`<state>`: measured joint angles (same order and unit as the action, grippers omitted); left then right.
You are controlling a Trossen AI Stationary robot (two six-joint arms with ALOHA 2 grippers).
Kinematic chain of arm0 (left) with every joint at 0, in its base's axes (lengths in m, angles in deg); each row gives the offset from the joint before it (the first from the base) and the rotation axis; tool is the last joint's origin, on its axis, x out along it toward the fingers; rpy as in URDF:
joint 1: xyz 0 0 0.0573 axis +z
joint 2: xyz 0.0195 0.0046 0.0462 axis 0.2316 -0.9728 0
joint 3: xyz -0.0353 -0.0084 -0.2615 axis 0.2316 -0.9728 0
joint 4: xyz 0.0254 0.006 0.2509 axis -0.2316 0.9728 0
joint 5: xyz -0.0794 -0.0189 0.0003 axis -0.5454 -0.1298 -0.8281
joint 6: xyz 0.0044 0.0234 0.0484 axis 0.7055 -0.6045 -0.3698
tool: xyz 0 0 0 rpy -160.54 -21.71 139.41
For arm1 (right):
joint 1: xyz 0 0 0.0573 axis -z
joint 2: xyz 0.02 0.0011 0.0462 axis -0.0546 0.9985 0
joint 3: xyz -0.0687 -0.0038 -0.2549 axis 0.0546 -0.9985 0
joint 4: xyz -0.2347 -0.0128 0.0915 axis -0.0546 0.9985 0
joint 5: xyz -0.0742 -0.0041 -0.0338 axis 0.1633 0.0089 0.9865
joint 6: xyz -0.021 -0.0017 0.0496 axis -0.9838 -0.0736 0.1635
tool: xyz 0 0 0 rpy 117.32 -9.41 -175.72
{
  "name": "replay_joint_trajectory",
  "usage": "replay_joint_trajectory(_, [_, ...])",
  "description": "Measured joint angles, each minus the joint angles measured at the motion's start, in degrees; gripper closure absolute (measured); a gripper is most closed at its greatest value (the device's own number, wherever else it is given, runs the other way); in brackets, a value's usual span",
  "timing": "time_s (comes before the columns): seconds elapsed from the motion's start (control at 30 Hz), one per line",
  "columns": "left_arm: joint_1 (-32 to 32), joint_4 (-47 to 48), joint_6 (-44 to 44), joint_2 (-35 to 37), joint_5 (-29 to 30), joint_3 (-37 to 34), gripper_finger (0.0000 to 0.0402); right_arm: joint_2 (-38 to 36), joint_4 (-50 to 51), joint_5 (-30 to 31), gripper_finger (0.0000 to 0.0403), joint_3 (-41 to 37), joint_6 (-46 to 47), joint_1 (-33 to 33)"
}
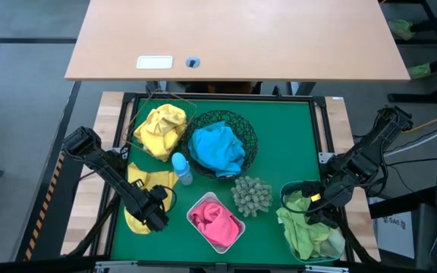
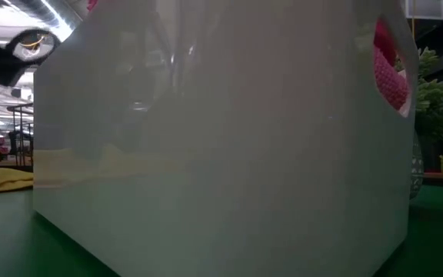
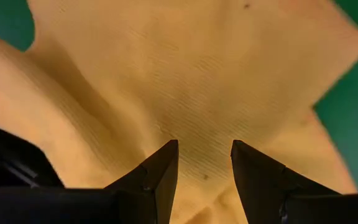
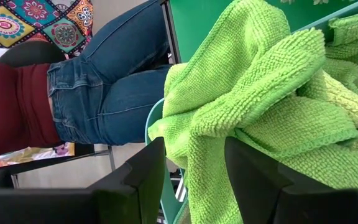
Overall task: Sort microfiber towel by color & place in baskets
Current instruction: Put the yellow microfiber cloth into the rectangular wire basket
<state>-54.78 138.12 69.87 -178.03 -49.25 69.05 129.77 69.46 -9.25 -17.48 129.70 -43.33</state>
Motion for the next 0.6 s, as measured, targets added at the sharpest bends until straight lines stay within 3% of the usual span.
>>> replay_joint_trajectory(0.33, [0.00, -10.24, 0.04, 0.46, -0.09, -8.25, 0.0258, 0.00, -0.02, 0.00, 0.0235, 0.00, 0.00, -0.02])
replay_joint_trajectory(0.6, [-0.09, -11.67, 0.10, 0.55, 1.49, -9.08, 0.0273, 0.02, -0.02, 0.00, 0.0235, 0.00, -0.01, -0.02])
